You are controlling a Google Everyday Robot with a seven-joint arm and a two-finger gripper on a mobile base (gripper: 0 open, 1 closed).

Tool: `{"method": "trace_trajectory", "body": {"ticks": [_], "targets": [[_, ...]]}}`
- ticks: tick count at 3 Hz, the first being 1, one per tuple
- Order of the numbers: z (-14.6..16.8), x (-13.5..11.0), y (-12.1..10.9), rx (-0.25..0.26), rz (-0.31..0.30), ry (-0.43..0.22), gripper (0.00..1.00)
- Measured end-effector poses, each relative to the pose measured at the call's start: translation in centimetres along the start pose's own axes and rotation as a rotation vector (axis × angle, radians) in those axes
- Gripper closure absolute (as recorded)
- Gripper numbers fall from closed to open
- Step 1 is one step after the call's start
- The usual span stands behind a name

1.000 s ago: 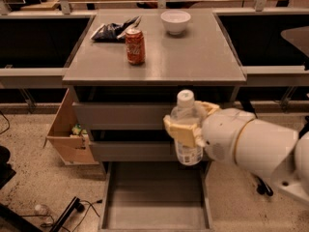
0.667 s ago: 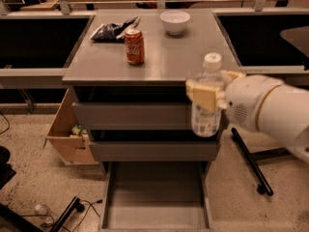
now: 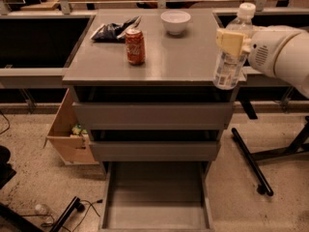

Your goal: Pick blue plastic bottle from bottom drawer and place on counter

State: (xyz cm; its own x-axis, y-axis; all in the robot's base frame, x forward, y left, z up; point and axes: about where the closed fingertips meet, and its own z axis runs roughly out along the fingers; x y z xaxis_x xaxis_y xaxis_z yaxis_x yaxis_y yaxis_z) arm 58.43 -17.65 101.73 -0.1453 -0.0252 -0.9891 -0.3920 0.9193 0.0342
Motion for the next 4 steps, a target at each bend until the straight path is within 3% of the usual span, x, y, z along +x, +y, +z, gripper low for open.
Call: {"method": "trace_trajectory", "body": {"ticks": [1,2,3,4], "targets": [[3.5,-1.9,-3.7,-0.007,0.006,-0.052,1.00],[7.3,-2.5,-6.0,-0.022,0.006,-0.051,1.00],[12.1,-1.8,-7.4,-0.053,0.017,-0.033,1.00],[16.2,0.5,-8.3,-0.084,0.059,-0.015,1.00]]}}
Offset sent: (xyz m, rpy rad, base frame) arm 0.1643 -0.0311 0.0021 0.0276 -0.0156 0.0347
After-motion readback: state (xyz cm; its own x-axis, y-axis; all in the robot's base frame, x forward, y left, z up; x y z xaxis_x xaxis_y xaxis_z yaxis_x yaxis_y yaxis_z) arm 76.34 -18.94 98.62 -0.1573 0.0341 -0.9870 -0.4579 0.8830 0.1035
